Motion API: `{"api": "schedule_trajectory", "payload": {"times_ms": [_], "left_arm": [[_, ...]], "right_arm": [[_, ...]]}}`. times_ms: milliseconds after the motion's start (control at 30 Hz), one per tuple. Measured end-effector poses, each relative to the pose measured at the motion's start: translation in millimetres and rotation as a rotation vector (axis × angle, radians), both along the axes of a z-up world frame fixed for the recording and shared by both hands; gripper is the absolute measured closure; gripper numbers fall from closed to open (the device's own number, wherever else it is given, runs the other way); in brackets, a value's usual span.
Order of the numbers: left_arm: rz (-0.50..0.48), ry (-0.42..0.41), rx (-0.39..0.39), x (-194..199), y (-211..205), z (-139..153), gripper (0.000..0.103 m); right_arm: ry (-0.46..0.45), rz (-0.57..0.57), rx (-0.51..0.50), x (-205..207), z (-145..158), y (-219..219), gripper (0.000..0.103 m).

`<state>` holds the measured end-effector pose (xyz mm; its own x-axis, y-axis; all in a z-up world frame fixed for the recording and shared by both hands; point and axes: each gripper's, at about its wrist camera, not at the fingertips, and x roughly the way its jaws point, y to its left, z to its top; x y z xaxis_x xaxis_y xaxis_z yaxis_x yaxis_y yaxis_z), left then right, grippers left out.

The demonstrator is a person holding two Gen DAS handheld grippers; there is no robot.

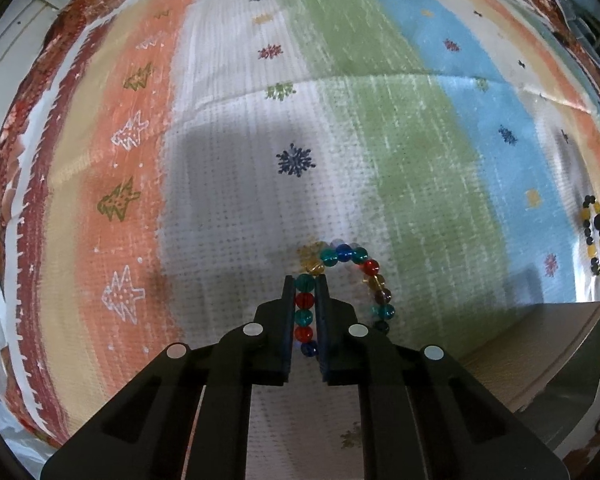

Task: Organize jewelry
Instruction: 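Grasp the multicolour bracelet with the left tool while the right tool grasps the yellow-black bracelet, then carry the multicolour and yellow-black bracelets over the silver tin with both tools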

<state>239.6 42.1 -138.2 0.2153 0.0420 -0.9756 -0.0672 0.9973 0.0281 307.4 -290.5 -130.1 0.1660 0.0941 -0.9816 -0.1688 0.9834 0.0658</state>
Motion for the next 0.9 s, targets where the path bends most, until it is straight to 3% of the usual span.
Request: {"api": "schedule_trajectory", "payload": {"times_ms": [367,900], "left_arm": [[0.004,-0.114,-0.060,-6.7,-11.2,28.2,0.094],[-0.006,-0.201,-0.068,-27.8,-25.0,55.0,0.094]], "right_arm": [[-0.157,0.065,0.073,-35.1,44.0,30.5,0.092],[-0.262,0.145,0.127,-66.1,72.4,66.6,0.092]]}}
